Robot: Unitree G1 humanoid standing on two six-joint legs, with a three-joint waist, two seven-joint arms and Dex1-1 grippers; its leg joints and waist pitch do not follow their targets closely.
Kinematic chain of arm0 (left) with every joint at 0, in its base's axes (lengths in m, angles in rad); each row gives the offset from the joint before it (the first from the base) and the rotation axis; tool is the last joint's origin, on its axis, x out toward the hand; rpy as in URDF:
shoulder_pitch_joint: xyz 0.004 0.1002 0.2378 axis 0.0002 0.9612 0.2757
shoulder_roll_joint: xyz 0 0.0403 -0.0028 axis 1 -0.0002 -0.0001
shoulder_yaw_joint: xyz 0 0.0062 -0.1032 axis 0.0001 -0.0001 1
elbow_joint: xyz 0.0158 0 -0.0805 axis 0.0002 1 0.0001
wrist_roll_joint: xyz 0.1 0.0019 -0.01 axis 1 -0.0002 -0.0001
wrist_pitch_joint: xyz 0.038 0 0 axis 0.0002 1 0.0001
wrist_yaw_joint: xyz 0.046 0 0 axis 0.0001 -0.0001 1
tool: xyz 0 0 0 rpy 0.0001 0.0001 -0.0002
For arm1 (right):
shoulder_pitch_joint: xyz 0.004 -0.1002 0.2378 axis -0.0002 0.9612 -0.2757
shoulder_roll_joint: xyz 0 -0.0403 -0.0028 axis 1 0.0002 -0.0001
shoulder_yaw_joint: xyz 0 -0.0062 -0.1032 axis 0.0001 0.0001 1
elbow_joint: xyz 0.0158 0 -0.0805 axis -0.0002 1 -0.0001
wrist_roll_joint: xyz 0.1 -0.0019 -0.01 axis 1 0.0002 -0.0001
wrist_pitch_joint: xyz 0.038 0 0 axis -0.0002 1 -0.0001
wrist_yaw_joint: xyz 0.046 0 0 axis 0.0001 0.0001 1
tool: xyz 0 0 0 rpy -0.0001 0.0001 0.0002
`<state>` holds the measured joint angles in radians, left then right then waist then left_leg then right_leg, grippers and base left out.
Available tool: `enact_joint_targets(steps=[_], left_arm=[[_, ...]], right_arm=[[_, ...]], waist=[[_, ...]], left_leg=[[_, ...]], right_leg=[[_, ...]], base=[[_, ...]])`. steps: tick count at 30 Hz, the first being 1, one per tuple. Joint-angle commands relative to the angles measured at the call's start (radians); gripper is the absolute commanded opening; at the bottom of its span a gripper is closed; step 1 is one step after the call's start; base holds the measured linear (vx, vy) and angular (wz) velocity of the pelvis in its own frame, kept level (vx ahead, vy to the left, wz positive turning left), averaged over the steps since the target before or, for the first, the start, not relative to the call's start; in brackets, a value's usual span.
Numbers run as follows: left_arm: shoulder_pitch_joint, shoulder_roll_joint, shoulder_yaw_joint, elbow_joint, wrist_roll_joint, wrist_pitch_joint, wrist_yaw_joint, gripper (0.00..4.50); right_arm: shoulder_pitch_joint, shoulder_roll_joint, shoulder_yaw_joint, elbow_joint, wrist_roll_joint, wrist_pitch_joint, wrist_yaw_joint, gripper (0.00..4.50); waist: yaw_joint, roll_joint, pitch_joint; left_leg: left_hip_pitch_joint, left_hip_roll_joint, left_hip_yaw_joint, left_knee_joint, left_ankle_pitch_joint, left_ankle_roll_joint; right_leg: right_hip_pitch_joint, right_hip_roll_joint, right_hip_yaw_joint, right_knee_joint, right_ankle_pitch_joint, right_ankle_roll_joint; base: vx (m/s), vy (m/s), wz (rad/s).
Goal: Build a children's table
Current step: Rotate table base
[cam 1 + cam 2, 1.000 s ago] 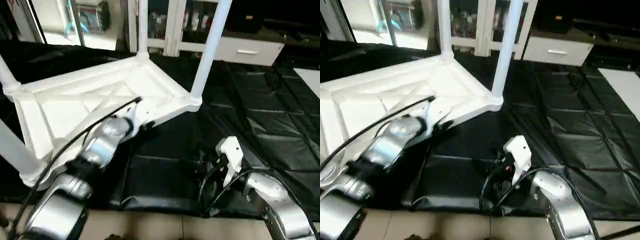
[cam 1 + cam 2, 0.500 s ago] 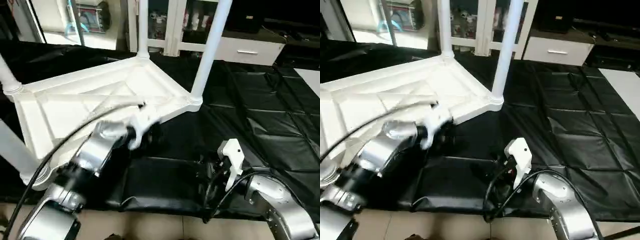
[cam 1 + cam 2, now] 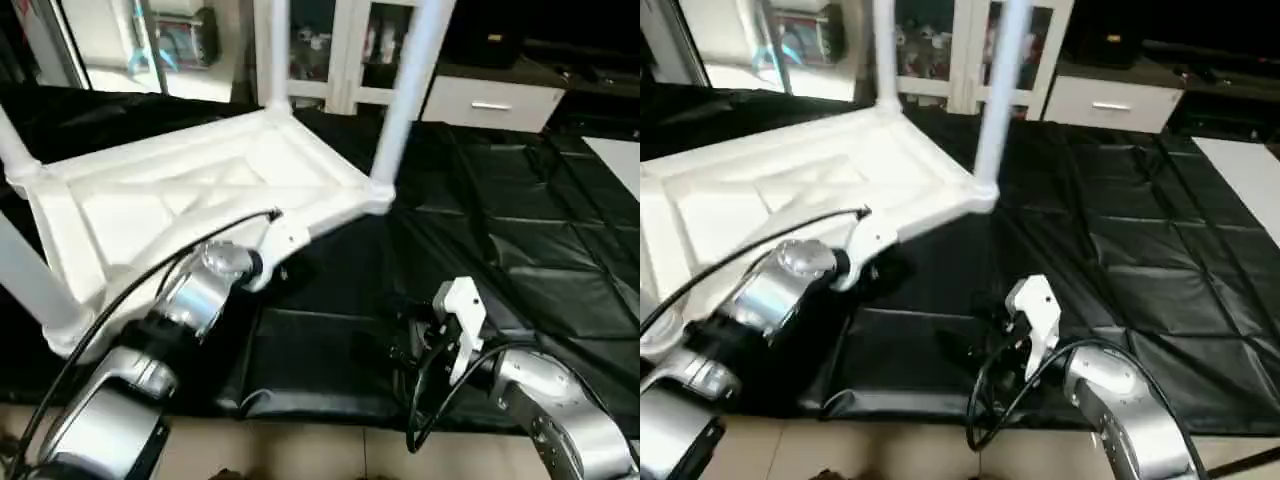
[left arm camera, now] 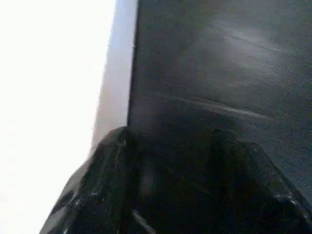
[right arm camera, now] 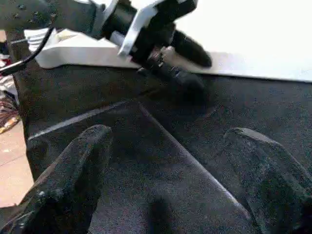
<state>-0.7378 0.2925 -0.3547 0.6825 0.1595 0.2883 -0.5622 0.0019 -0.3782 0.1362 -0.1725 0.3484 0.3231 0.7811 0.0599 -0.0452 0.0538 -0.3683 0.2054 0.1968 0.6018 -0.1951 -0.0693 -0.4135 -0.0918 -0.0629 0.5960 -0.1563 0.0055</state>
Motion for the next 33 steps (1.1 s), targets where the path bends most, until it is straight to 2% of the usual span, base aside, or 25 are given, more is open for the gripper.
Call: enact_joint_targets(steps=[1,4,6,7,9,10,11,12,13,14,15,16,17,18,19,21,22,23,25,28,29,30,31,33], left_arm=[[-0.061,-0.029,0.037,0.066,0.018,-0.058,0.089,2.88],[-0.106,-0.059,0.020,0.171,0.044,-0.124,0.164,2.88],[-0.125,-0.068,0.011,0.217,0.060,-0.158,0.204,2.88],[-0.139,-0.075,0.007,0.251,0.071,-0.185,0.232,2.88],[-0.149,-0.083,0.009,0.277,0.076,-0.211,0.257,2.88],[-0.155,-0.096,0.021,0.289,0.070,-0.253,0.272,2.88],[-0.155,-0.108,0.039,0.286,0.053,-0.286,0.263,2.88],[-0.122,-0.148,0.125,0.204,-0.062,-0.340,0.187,2.88],[-0.122,-0.148,0.125,0.204,-0.062,-0.340,0.187,2.88],[-0.105,-0.162,0.157,0.163,-0.112,-0.352,0.154,2.88],[-0.064,-0.176,0.195,0.066,-0.191,-0.335,0.102,2.88],[0.004,-0.181,0.221,-0.088,-0.288,-0.288,0.033,2.88],[0.080,-0.178,0.235,-0.251,-0.383,-0.226,-0.028,2.88],[0.109,-0.175,0.239,-0.314,-0.418,-0.203,-0.049,2.88],[0.153,-0.160,0.232,-0.397,-0.461,-0.165,-0.082,2.88],[0.250,-0.098,0.204,-0.540,-0.524,-0.110,-0.133,2.88],[0.301,-0.059,0.193,-0.598,-0.547,-0.093,-0.160,2.88],[0.327,-0.042,0.195,-0.618,-0.558,-0.091,-0.184,2.88],[0.386,0.012,0.194,-0.658,-0.584,-0.099,-0.261,2.88],[0.403,0.034,0.197,-0.668,-0.589,-0.100,-0.292,2.88],[0.443,0.080,0.218,-0.705,-0.607,-0.046,-0.359,2.88],[0.453,0.096,0.225,-0.713,-0.613,-0.027,-0.379,2.88],[0.464,0.110,0.233,-0.732,-0.626,0.001,-0.388,2.88],[0.470,0.120,0.237,-0.743,-0.635,0.017,-0.393,2.88]], right_arm=[[-0.009,-0.011,-0.009,0.003,-0.008,-0.005,-0.004,3.98],[-0.011,-0.010,-0.009,0.008,-0.011,-0.007,-0.007,3.98],[-0.011,-0.010,-0.009,0.007,-0.012,-0.007,-0.008,3.98],[-0.010,-0.010,-0.009,0.006,-0.012,-0.006,-0.010,3.98],[-0.010,-0.011,-0.009,0.005,-0.013,-0.006,-0.011,3.98],[-0.007,-0.012,-0.010,0.000,-0.013,-0.006,-0.012,3.98],[-0.004,-0.013,-0.013,-0.005,-0.013,-0.006,-0.014,3.98],[0.006,-0.015,-0.021,-0.021,-0.009,-0.006,-0.019,3.98],[0.006,-0.015,-0.021,-0.021,-0.009,-0.006,-0.019,3.98],[0.010,-0.014,-0.025,-0.027,-0.007,-0.006,-0.021,3.98],[0.015,-0.012,-0.032,-0.033,-0.002,-0.006,-0.027,3.98],[0.021,-0.006,-0.041,-0.040,0.007,-0.007,-0.033,3.98],[0.027,0.001,-0.049,-0.046,0.017,-0.007,-0.040,3.98],[0.029,0.004,-0.052,-0.049,0.021,-0.007,-0.043,3.98],[0.032,0.009,-0.054,-0.051,0.025,-0.008,-0.046,3.98],[0.035,0.022,-0.051,-0.055,0.029,-0.011,-0.055,3.98],[0.033,0.031,-0.046,-0.054,0.027,-0.014,-0.060,3.98],[0.032,0.035,-0.044,-0.053,0.026,-0.016,-0.062,3.98],[0.027,0.045,-0.038,-0.050,0.028,-0.019,-0.061,3.98],[0.026,0.046,-0.035,-0.048,0.027,-0.021,-0.059,3.98],[0.022,0.045,-0.032,-0.045,0.027,-0.023,-0.056,3.98],[0.020,0.044,-0.031,-0.044,0.027,-0.024,-0.055,3.98],[0.019,0.043,-0.031,-0.043,0.027,-0.024,-0.054,3.98],[0.019,0.043,-0.031,-0.043,0.027,-0.025,-0.054,3.98]], waist=[[0.007,-0.003,-0.067],[0.009,-0.006,-0.070],[0.008,-0.006,-0.071],[0.008,-0.002,-0.071],[0.010,-0.004,-0.074],[0.010,0.003,-0.074],[0.009,0.001,-0.075],[0.013,0.009,-0.075],[0.013,0.004,-0.076],[0.018,0.007,-0.076],[0.021,0.012,-0.073],[0.025,0.009,-0.071],[0.027,0.004,-0.071],[0.026,0.004,-0.068],[0.023,0.010,-0.068],[0.018,0.010,-0.060],[0.016,0.010,-0.059],[0.007,0.014,-0.054],[0.002,0.015,-0.050],[0.001,0.018,-0.048],[0.002,0.022,-0.047],[-0.004,0.020,-0.048],[-0.006,0.025,-0.046],[-0.010,0.023,-0.048]], left_leg=[[0.009,0.023,-0.017,-0.076,-0.229,0.026],[0.003,0.023,-0.019,-0.074,-0.195,0.039],[0.005,0.023,-0.019,-0.074,-0.191,0.043],[0.006,0.021,-0.018,-0.071,-0.188,0.050],[0.006,0.023,-0.019,-0.070,-0.163,0.058],[0.006,0.024,-0.019,-0.069,-0.145,0.065],[0.006,0.023,-0.017,-0.067,-0.138,0.074],[0.006,0.024,-0.018,-0.066,-0.130,0.074],[0.007,0.025,-0.015,-0.066,-0.134,0.076],[0.010,0.027,-0.015,-0.066,-0.143,0.078],[0.009,0.028,-0.015,-0.068,-0.154,0.077],[0.008,0.030,-0.014,-0.070,-0.166,0.071],[0.003,0.037,-0.017,-0.074,-0.167,0.059],[0.002,0.034,-0.013,-0.074,-0.177,0.064],[0.009,0.034,-0.010,-0.074,-0.211,0.056],[0.007,0.033,-0.011,-0.081,-0.275,0.038],[0.012,0.035,-0.017,-0.084,-0.317,0.016],[0.014,0.032,-0.017,-0.087,-0.344,0.002],[0.022,0.030,-0.019,-0.090,-0.395,-0.020],[0.025,0.029,-0.023,-0.094,-0.421,-0.036],[0.026,0.030,-0.024,-0.097,-0.431,-0.043],[0.015,0.029,-0.028,-0.102,-0.424,-0.046],[0.012,0.029,-0.030,-0.104,-0.428,-0.049],[0.021,0.027,-0.027,-0.101,-0.443,-0.050]], right_leg=[[0.046,-0.048,0.038,-0.072,-0.261,-0.160],[0.051,-0.049,0.037,-0.066,-0.218,-0.167],[0.051,-0.049,0.036,-0.066,-0.210,-0.167],[0.050,-0.046,0.036,-0.067,-0.200,-0.167],[0.053,-0.047,0.036,-0.060,-0.150,-0.182],[0.054,-0.047,0.037,-0.055,-0.113,-0.200],[0.054,-0.046,0.036,-0.056,-0.087,-0.215],[0.059,-0.051,0.037,-0.053,-0.055,-0.244],[0.056,-0.050,0.037,-0.053,-0.048,-0.254],[0.055,-0.050,0.037,-0.050,-0.044,-0.267],[0.054,-0.050,0.036,-0.052,-0.057,-0.267],[0.056,-0.052,0.037,-0.050,-0.065,-0.277],[0.066,-0.062,0.038,-0.040,-0.060,-0.297],[0.059,-0.057,0.039,-0.047,-0.079,-0.292],[0.053,-0.052,0.038,-0.050,-0.125,-0.281],[0.048,-0.048,0.038,-0.062,-0.244,-0.236],[0.044,-0.052,0.038,-0.066,-0.332,-0.198],[0.036,-0.044,0.037,-0.076,-0.393,-0.161],[0.025,-0.040,0.037,-0.089,-0.468,-0.115],[0.022,-0.040,0.037,-0.095,-0.498,-0.089],[0.022,-0.041,0.036,-0.096,-0.497,-0.085],[0.031,-0.044,0.036,-0.090,-0.489,-0.084],[0.032,-0.043,0.035,-0.089,-0.493,-0.082],[0.025,-0.040,0.035,-0.093,-0.497,-0.079]], base=[[0.000,0.000,0.00],[0.000,0.000,0.00],[0.000,0.000,0.00],[0.000,0.000,0.00],[0.000,0.000,0.00],[0.000,0.000,0.00],[0.000,0.000,0.00],[0.000,0.000,0.00],[0.000,0.000,0.00],[0.000,0.000,0.00],[0.000,0.000,0.00],[0.000,0.000,0.00],[0.000,0.000,0.00],[0.000,0.000,0.00],[0.000,0.000,0.00],[0.000,0.000,0.00],[0.000,0.000,0.00],[0.000,0.000,0.00],[0.000,0.000,0.00],[0.000,0.000,0.00],[0.000,0.000,0.00],[0.000,0.000,0.00],[0.000,0.000,0.00],[0.000,0.000,0.00]])
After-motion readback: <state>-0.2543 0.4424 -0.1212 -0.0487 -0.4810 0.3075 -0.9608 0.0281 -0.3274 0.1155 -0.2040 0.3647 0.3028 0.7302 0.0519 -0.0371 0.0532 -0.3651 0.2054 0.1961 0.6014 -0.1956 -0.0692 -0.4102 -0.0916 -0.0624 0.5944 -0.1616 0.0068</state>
